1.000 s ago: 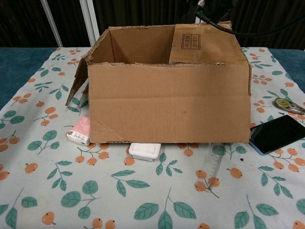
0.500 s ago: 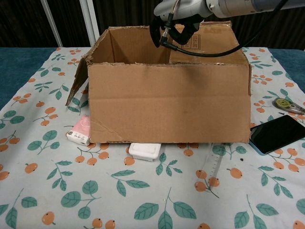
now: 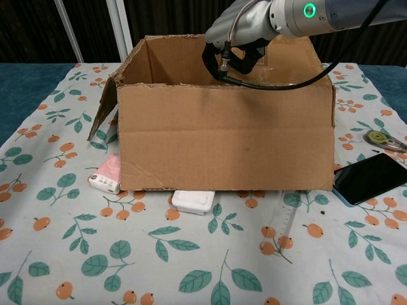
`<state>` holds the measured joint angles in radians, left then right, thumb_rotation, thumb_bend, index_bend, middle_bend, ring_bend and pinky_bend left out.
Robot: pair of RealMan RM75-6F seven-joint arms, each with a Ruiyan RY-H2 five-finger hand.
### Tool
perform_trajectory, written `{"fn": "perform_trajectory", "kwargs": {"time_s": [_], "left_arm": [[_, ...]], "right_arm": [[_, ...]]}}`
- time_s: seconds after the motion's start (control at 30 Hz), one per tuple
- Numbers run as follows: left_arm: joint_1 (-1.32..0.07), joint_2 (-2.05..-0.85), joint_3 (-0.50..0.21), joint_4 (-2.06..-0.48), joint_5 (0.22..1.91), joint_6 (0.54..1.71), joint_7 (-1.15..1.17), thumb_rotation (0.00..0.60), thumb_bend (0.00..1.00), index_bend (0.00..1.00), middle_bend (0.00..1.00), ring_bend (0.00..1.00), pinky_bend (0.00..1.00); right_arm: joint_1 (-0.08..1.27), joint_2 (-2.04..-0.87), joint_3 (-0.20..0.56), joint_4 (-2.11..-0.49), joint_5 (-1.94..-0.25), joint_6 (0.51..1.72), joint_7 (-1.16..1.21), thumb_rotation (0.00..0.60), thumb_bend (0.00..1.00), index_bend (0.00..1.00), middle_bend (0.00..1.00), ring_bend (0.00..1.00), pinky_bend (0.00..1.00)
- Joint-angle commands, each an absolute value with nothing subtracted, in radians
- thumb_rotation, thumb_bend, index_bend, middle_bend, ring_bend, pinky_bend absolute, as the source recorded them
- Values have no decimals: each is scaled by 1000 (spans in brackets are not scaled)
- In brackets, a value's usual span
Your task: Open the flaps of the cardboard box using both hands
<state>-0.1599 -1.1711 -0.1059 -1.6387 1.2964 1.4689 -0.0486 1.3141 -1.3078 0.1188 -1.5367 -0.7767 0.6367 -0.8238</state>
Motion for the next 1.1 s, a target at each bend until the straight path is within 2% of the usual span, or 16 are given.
{"fn": "perform_trajectory", "kwargs": {"time_s": [0.03,0.53,0.73,1.1], "left_arm": [[-158,-1170,-109,-1642,1294,1466,-46,600,55,0,0,0,0],[-151,-1167,-116,-1647,1306,1458,-47,600,55,0,0,0,0],[-148,-1166,-120,-1648,1310,1458,-50,600,55,0,0,0,0],[-146,-1159,-120,-1653,1316,1445,-52,600,60,0,0,0,0]], "right_arm": [[1328,-1305,98,-1534,-789,641,-836,600,1000,396,298,196,238],[1374,-1264,24,-1574,-768,681,-898,600,1000,478,363,199,238],[1394,-1233,-2,-1610,-749,706,-937,600,1000,482,368,200,238],[1447,-1112,-45,-1706,-711,759,-1048,600,1000,481,362,200,238]]}}
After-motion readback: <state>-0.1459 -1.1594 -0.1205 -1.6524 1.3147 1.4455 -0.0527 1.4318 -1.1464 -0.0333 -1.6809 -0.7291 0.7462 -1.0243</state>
